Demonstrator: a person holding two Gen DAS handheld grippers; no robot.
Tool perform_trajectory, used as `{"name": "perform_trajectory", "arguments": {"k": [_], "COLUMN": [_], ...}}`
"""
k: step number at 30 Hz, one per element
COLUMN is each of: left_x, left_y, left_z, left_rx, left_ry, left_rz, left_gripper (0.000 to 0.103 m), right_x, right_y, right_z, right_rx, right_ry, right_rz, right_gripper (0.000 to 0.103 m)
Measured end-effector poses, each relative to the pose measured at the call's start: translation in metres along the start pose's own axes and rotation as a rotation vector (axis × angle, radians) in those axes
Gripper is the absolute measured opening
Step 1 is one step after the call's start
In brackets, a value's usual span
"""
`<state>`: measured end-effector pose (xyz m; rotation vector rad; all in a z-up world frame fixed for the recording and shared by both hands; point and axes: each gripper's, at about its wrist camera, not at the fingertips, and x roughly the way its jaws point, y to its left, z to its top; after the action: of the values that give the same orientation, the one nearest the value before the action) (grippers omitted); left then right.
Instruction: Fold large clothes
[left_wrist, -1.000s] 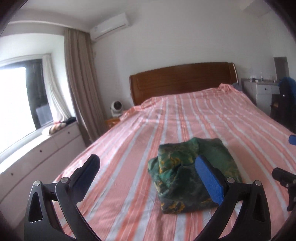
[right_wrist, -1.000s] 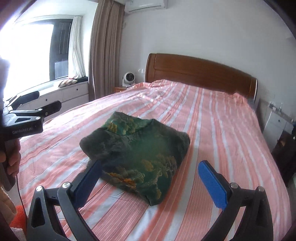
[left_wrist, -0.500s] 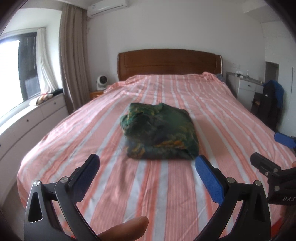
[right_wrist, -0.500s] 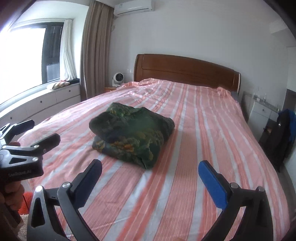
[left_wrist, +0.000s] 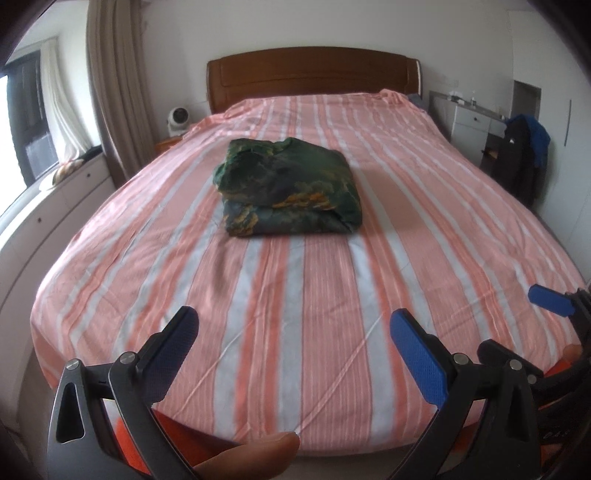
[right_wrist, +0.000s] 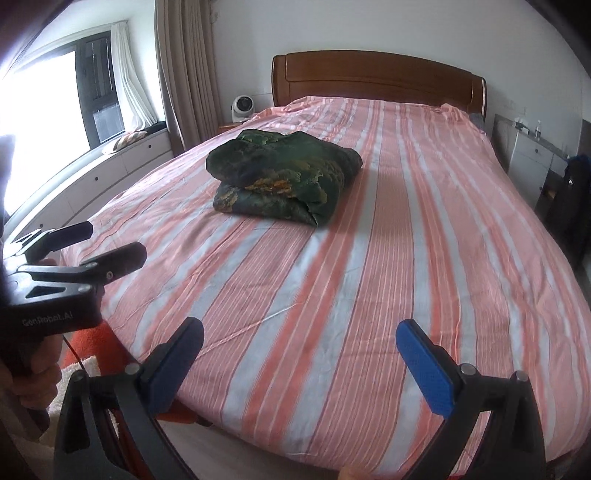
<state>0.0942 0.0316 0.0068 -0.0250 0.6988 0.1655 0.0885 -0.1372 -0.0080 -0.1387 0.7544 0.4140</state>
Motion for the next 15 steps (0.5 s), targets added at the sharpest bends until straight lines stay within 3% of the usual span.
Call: {"name": "perform_trajectory", "arguments": {"k": [10, 15], "left_x": [-0.008, -0.02], "left_y": [0.008, 0.011], "left_z": [0.007, 0.011], "left_rx": [-0.004, -0.013], "left_ry": [0.043, 0.011], "left_rz": [0.046, 0.037], "left_gripper": [0.103, 0.103], "right_x": [-0.012, -0.023], "right_y": [-0.002, 0.004], "right_z": [0.02, 0.027], "right_rx": [0.052, 0.055], "right_ry": [0.008, -0.011], "right_rz": [-0.041, -0.043], "right_gripper": [0.103, 0.103]}}
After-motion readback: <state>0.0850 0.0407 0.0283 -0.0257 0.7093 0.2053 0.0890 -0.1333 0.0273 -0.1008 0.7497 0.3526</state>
